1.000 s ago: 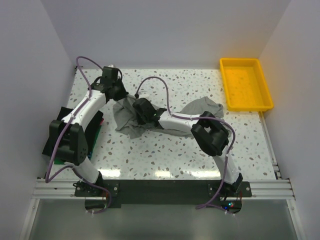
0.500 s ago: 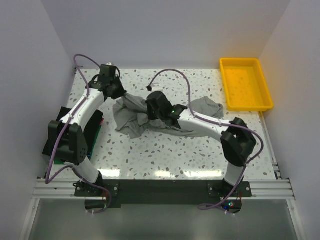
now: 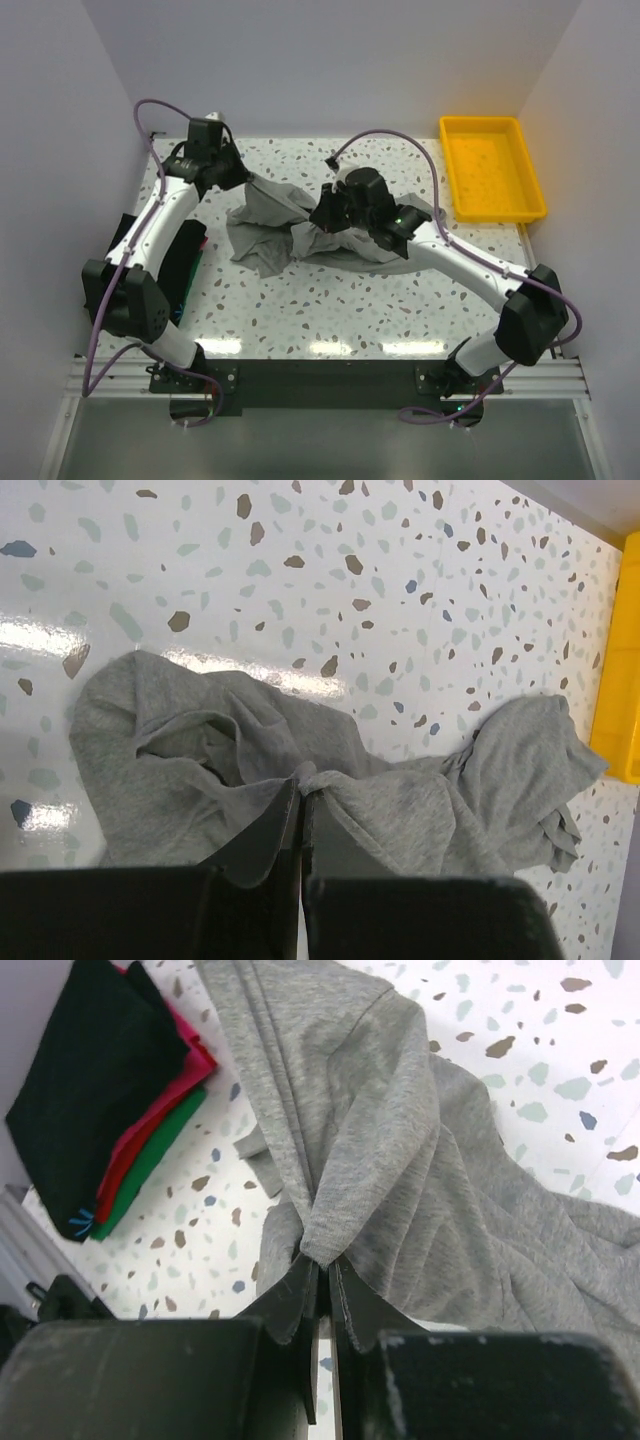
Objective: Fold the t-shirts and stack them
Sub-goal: Flatten the tshirt out
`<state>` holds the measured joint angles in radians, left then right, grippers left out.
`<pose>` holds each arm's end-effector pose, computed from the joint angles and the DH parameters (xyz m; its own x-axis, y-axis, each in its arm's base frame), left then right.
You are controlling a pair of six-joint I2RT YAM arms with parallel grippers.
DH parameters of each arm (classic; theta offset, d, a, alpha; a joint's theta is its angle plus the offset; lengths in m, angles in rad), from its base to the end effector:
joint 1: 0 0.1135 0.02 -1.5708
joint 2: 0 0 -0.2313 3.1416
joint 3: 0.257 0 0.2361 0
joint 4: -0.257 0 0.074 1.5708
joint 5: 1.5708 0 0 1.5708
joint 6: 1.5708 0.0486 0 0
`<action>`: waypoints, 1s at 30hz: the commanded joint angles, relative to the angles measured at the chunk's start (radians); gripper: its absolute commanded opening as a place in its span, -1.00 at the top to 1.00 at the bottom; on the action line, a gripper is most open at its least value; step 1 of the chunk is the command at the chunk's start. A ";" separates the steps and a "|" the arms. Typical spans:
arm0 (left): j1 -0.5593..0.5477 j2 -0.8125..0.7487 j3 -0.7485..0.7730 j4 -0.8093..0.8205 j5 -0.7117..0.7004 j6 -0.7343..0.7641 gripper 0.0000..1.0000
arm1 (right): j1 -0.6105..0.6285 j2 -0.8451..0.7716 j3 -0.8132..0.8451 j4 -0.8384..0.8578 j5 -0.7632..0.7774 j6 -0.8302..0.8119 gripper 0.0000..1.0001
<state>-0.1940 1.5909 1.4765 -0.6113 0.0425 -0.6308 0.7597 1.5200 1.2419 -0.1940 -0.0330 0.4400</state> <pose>0.3431 -0.0695 0.2970 -0.6579 -0.4713 -0.5875 -0.2033 0.8622 -0.4640 0.2552 0.2446 0.2838 -0.6006 0.0167 -0.7994 -0.5016 0.7707 0.3929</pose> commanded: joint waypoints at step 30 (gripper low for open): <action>0.077 -0.048 -0.246 0.122 -0.090 0.043 -0.36 | 0.000 -0.012 -0.447 0.222 -0.005 0.166 0.26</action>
<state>-0.1246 1.5684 1.2446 -0.5377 -0.0566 -0.6052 0.7547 1.5024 0.8040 -0.0795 -0.0921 0.5480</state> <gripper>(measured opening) 0.660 0.380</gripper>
